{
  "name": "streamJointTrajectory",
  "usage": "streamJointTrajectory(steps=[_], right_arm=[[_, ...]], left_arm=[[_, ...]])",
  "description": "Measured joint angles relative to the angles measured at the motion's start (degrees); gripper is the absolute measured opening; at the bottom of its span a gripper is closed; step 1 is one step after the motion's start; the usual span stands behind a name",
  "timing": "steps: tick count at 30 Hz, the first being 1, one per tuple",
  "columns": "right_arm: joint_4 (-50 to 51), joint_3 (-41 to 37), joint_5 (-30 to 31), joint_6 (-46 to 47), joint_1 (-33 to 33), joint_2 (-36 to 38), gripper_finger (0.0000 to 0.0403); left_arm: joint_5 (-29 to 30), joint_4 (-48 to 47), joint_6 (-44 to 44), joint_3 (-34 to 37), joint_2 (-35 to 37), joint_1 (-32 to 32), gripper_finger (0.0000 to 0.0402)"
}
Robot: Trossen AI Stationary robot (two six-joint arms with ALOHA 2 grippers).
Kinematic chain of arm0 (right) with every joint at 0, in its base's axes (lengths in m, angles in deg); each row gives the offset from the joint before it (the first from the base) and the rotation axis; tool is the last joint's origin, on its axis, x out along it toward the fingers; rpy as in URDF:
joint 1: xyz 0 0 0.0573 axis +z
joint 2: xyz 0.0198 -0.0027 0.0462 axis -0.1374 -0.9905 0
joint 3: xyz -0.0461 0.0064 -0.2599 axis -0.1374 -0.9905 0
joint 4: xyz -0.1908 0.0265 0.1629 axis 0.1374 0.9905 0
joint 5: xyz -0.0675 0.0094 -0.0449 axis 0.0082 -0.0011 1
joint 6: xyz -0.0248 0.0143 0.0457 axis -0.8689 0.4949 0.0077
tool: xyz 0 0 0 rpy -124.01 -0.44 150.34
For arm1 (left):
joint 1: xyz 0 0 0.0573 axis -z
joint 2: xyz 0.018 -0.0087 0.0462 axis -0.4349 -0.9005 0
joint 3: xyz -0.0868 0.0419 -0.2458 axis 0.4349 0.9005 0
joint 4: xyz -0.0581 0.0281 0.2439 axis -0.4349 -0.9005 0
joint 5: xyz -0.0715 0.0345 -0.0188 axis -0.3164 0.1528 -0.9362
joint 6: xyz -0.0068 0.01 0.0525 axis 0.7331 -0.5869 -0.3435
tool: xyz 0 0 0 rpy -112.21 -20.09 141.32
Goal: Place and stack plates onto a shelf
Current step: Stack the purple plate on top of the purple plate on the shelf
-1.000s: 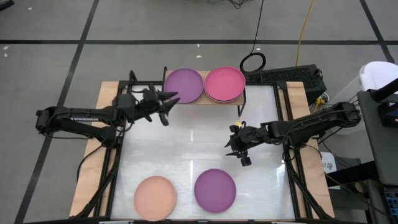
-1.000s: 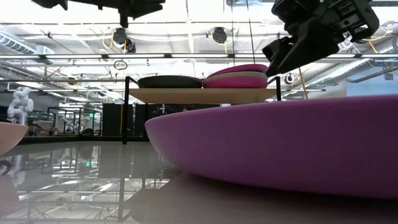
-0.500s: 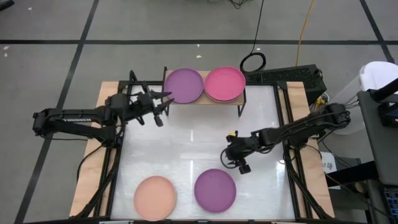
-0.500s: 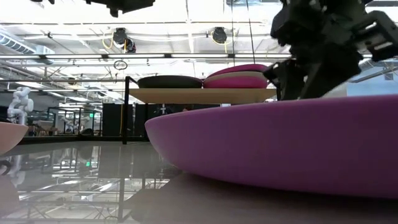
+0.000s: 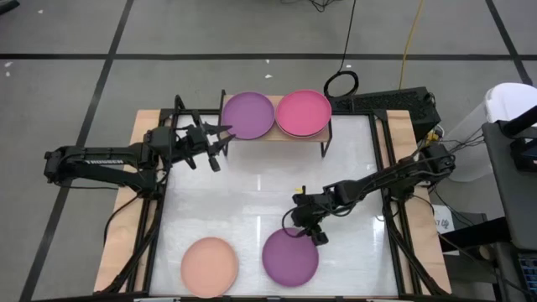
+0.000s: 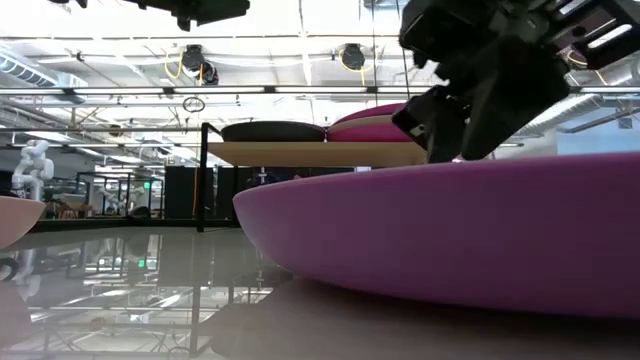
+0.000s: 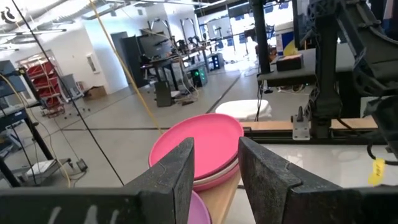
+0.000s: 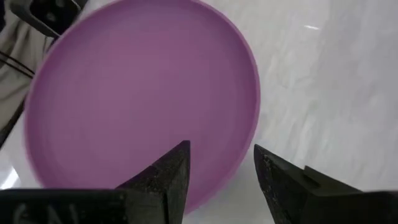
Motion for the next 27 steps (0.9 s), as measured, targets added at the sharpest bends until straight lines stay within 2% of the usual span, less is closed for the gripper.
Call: streamJointTrajectory(steps=[9, 20, 24, 27], right_arm=[[1.2, 2.7, 0.2, 0.2, -1.0, -6.2, 0.0157], [1.7, 2.7, 0.3, 1.3, -1.5, -8.9, 0.0156], [2.0, 2.7, 0.4, 0.4, -1.5, -8.9, 0.0139], [2.0, 2.7, 0.4, -0.3, -1.5, -8.9, 0.0108]], left_arm=[[0.0, -0.2, 0.1, 0.0, 0.0, 0.0, 0.0131], [0.0, -0.1, 0.1, 0.0, 0.0, 0.0, 0.0131], [0.0, -0.1, 0.2, 0.0, 0.0, 0.0, 0.0131], [0.0, -0.1, 0.2, 0.0, 0.0, 0.0, 0.0131]])
